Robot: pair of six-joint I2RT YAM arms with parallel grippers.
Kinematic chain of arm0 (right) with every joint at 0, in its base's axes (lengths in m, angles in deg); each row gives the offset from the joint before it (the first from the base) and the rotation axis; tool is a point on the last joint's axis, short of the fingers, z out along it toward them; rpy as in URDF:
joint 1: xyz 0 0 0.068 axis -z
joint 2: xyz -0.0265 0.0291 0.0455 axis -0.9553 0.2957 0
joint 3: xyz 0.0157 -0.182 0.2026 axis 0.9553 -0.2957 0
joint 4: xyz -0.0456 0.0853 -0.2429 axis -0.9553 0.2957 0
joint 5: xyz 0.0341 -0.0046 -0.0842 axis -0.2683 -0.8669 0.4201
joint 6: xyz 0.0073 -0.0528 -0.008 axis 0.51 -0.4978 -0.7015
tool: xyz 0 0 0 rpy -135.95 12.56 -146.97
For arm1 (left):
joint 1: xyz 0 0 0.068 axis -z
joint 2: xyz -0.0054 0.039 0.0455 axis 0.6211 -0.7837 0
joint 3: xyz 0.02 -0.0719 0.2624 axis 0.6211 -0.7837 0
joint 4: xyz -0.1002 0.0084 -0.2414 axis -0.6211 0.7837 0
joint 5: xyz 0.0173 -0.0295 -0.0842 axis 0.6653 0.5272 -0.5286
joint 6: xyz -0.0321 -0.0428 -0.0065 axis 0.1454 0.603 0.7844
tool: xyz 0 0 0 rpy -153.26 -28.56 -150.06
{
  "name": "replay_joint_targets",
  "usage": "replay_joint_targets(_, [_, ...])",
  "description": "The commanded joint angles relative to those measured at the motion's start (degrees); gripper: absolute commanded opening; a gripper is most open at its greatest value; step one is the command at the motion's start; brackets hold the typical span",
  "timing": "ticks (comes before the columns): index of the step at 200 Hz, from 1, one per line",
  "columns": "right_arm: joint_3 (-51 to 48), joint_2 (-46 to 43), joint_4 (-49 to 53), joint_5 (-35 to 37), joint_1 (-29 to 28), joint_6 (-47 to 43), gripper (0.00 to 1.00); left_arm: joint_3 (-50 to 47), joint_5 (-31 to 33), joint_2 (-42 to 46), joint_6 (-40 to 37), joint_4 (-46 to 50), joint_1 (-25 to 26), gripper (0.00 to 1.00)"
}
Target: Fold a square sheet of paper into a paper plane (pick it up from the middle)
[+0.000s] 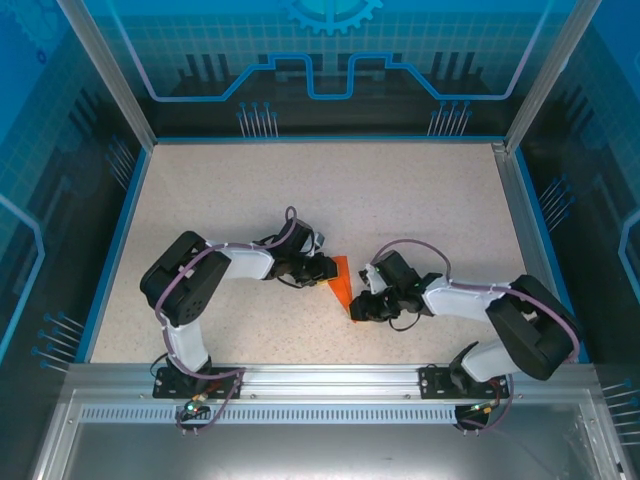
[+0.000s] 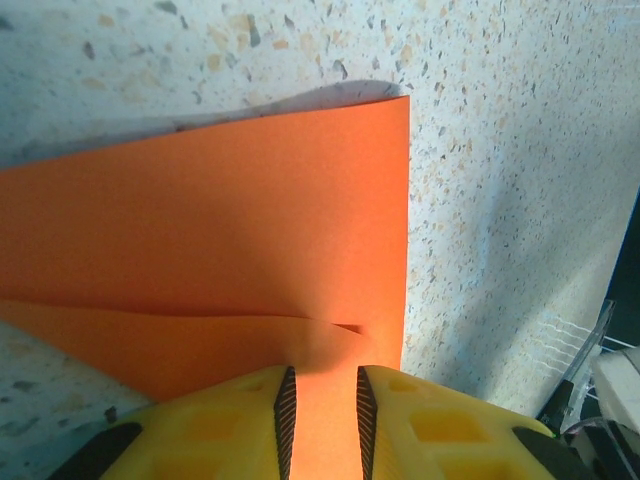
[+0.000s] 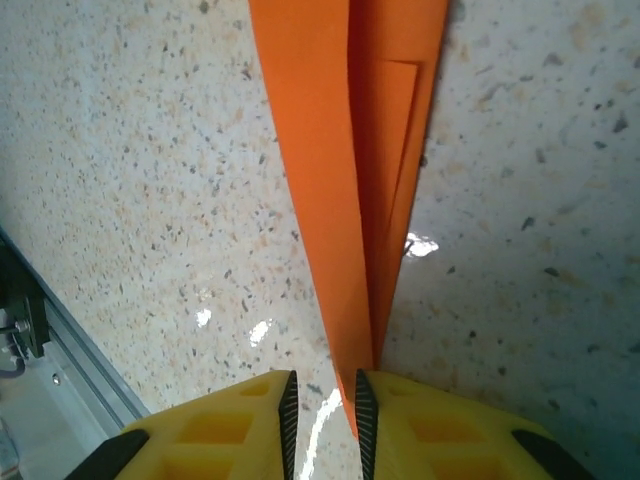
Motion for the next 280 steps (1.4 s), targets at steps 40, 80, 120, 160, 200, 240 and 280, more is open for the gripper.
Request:
replay_joint_targets(40, [3.0,5.8,-2.2,-2.0,-1.5,0.2,0.25,-1.2,4.5,-5.1,-1.4,2.5,1.0,0.27])
replay_joint_targets(80, [-2.1,8.2,-5.4,-1.0,-3.7,2.4,0.24,-1.0,4.5,-4.9,-1.9,3.1,1.0,0.27])
replay_joint_targets(120, [-0.1,1.4,-2.2,1.8,-3.9,0.6,0.23,0.1,4.7,-4.6,-2.2,4.1,1.0,0.27])
replay_joint_targets(160, [4.6,2.8,-5.8,1.4,-3.5,-0.4,0.23,1.0,4.4,-4.4,-2.1,4.1,0.9,0.27])
replay_joint_targets(200, [5.2,11.9,-11.5,0.8,-3.3,1.9,0.19,1.6,4.1,-4.3,-1.8,4.0,0.9,0.27])
replay_joint_targets(240, [0.0,12.6,-12.5,1.7,-3.0,2.6,0.16,2.5,4.9,-2.9,-2.5,5.3,0.9,0.28])
replay_joint_targets(280, [-4.6,12.1,-13.4,0.8,-1.6,3.0,0.16,5.4,6.8,-2.3,-4.7,7.1,-0.9,0.29])
